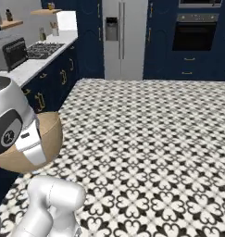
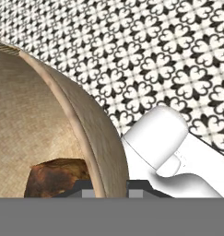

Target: Open the cabinet, pick up the bread from the cabinet and place it in the basket. Then move the basket to the dining counter.

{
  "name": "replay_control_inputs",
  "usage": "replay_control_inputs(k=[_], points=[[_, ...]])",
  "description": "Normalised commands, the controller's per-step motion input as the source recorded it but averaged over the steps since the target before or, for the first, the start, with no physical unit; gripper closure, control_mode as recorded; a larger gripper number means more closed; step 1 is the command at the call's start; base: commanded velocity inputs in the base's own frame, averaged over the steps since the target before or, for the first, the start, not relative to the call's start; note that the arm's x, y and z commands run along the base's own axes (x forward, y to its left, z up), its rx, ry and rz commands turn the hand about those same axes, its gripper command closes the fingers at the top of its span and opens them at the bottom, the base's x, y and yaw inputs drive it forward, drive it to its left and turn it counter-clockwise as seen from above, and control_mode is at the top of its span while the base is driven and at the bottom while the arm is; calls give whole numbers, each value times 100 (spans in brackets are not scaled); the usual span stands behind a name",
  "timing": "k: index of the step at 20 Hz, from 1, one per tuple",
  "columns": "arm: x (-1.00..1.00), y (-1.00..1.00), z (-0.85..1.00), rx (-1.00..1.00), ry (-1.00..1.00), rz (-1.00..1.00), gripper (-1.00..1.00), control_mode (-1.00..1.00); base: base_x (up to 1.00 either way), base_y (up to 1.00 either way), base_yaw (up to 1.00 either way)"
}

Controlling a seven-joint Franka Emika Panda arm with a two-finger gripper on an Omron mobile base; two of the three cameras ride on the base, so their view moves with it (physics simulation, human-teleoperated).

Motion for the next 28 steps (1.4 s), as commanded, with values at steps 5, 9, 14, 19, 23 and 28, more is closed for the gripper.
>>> replay_control_inputs(k=[5,9,14,19,23,28], points=[[0,0,0,0,0,0,100,100,1,-12,-75],[0,0,0,0,0,0,100,100,16,-32,-67],[0,0,0,0,0,0,100,100,39,-38,-55],[0,0,0,0,0,0,100,100,79,-36,-52],[0,0,0,0,0,0,100,100,100,-14,-45],[0,0,0,0,0,0,100,100,100,0,-45]])
